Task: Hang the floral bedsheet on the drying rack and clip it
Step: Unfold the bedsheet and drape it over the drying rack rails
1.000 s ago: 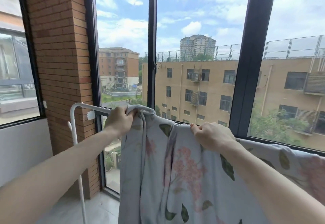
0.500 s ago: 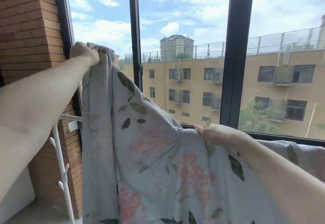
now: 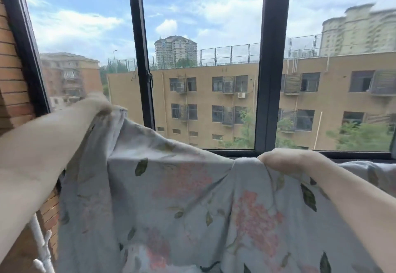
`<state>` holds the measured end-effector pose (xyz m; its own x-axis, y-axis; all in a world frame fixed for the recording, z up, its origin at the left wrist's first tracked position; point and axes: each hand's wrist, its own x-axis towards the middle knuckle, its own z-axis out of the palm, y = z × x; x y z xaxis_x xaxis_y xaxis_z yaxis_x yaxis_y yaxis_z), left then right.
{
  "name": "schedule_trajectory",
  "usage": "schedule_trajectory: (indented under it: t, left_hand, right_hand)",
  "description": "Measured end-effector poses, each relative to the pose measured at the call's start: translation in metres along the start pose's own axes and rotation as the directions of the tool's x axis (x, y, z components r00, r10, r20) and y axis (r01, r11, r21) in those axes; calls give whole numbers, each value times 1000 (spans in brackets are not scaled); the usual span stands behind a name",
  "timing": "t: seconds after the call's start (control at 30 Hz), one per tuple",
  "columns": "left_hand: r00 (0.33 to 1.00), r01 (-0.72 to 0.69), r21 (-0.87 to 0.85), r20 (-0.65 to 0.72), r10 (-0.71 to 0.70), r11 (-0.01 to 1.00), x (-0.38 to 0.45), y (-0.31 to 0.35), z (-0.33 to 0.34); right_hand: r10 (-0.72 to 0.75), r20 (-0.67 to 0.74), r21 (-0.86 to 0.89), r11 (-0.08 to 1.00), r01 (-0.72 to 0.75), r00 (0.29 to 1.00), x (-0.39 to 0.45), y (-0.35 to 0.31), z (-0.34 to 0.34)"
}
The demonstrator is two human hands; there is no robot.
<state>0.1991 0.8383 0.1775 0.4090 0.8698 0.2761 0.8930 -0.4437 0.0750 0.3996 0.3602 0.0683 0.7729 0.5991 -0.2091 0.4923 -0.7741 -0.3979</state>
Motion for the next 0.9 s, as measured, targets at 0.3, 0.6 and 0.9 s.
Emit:
schedule_trajectory:
  t: [0.3, 0.6, 0.9]
  left_hand:
    - [596, -529, -516, 340, 728, 674, -169, 46, 44]
    - [642, -757, -203, -51, 765, 621, -192, 25, 87]
    - [661, -719, -270, 19, 750, 640, -181, 20, 85]
  right_hand:
    - [114, -40, -5, 993, -114, 993, -11, -9, 1]
    - [-46, -482, 121, 986, 118, 875, -9, -55, 17]
    - [-423, -325, -220, 904, 368, 846, -16, -198, 110]
